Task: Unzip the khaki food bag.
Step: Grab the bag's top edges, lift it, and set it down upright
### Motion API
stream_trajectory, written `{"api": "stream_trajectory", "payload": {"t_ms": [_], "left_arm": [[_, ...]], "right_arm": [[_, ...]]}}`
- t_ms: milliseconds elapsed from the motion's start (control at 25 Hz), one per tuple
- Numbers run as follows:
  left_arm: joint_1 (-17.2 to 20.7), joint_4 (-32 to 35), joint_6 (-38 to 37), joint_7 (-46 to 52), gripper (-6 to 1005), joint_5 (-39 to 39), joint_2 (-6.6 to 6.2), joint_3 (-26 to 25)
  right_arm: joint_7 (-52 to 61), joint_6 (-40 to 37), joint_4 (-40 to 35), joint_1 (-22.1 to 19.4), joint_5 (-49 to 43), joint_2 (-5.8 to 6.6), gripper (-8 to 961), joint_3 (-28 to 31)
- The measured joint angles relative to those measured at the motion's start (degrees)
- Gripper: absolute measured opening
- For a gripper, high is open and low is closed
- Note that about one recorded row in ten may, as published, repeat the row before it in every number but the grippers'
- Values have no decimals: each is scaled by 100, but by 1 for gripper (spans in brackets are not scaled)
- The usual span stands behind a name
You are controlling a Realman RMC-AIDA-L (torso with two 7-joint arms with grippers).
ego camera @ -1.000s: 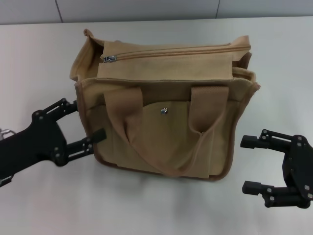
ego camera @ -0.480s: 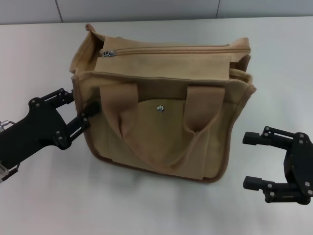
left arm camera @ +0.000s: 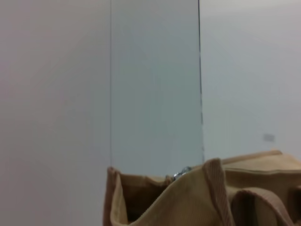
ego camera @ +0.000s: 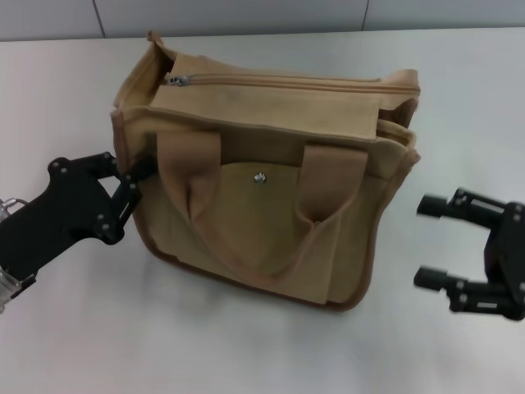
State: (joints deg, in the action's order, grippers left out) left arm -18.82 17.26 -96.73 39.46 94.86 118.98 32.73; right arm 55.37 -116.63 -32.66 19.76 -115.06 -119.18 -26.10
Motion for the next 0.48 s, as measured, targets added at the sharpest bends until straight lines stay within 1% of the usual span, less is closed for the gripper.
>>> {"api": "stream_trajectory", "payload": {"t_ms": [80,240,360,480], "left_arm": [[-9,-157,-51,-295,170,-273,-1,22],[-62,-174,-174,-316,78,-395,-8,18],[-83,-173,-193,-306,78,-395,-10,9],[-83,-173,-193,-306,78,-395,-10,9]], "right_arm": [[0,0,94,-48,313,0,822,0],[-62,-14,293,-197,1032,0,822,1],[-93,-15,432,-320,1700,0,822,124],[-222,77,871,-342,2510,1,822,553]]}}
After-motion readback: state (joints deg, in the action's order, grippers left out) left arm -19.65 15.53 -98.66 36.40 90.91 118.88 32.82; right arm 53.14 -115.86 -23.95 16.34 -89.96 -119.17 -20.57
